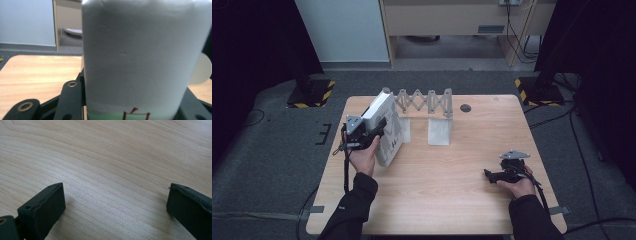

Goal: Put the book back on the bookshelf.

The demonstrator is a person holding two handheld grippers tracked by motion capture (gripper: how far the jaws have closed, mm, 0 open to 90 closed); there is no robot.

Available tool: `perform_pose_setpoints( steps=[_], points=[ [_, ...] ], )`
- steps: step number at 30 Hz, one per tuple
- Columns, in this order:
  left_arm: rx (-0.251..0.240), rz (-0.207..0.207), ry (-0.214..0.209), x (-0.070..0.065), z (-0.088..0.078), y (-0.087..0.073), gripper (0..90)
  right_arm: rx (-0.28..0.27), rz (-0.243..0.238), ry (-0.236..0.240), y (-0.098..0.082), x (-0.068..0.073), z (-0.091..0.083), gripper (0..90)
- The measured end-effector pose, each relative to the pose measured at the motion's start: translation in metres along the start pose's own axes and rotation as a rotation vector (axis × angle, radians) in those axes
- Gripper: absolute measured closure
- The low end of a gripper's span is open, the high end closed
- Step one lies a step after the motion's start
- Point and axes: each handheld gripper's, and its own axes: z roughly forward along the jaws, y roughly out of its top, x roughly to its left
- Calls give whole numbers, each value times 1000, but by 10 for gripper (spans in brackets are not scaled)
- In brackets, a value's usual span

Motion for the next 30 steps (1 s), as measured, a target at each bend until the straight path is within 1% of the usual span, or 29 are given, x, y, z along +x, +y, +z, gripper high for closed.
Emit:
perform_pose_setpoints(
  steps=[1,2,3,4,5,6,7,9,12,13,14,15,16,18,19,20,21,22,23,24,25,27,30],
  points=[
    [0,0,0,0,0,0,524,0,0,0,0,0,0,24],
    [-8,-11,-3,0,3,1,524,0,0,0,0,0,0,24],
    [-11,-28,-4,1,10,2,524,0,0,0,0,0,0,24],
    [-11,-28,-4,1,10,2,524,0,0,0,0,0,0,24],
    [-13,-22,3,0,17,2,524,0,0,0,0,0,0,24],
    [-13,-22,3,0,17,2,524,0,0,0,0,0,0,24],
    [-9,-12,12,0,20,1,524,0,0,0,0,0,0,24],
    [4,-6,22,0,28,-1,524,0,-1,2,0,0,0,24],
    [3,-13,24,2,32,-3,524,0,-2,2,0,0,0,24],
    [-11,-12,27,2,36,-4,524,0,-2,2,0,0,0,24],
    [-11,-12,27,2,36,-4,524,0,-2,2,0,0,0,24],
    [-27,-13,28,2,40,-5,524,0,-2,2,0,0,0,24],
    [-27,-13,28,2,40,-5,524,0,-2,2,0,0,0,24],
    [-45,-7,22,1,45,-6,524,0,-2,2,0,0,0,24],
    [-67,0,17,1,48,-8,524,0,-3,2,0,0,0,24],
    [-67,0,17,1,48,-8,524,0,-3,2,0,0,0,24],
    [-72,10,17,0,50,-9,524,0,-3,2,0,0,0,24],
    [-59,30,18,-3,53,-12,523,0,-3,2,0,0,0,24],
    [-59,30,18,-3,53,-12,523,0,-3,2,0,0,0,24],
    [-40,48,22,-4,55,-16,521,0,-2,2,0,0,0,25],
    [-56,59,26,-5,54,-19,521,0,-2,2,0,0,0,25],
    [-73,54,23,-3,52,-23,521,0,0,1,0,0,0,26],
    [-72,54,21,-2,49,-27,519,-1,-2,-1,0,0,0,27]
  ],
)
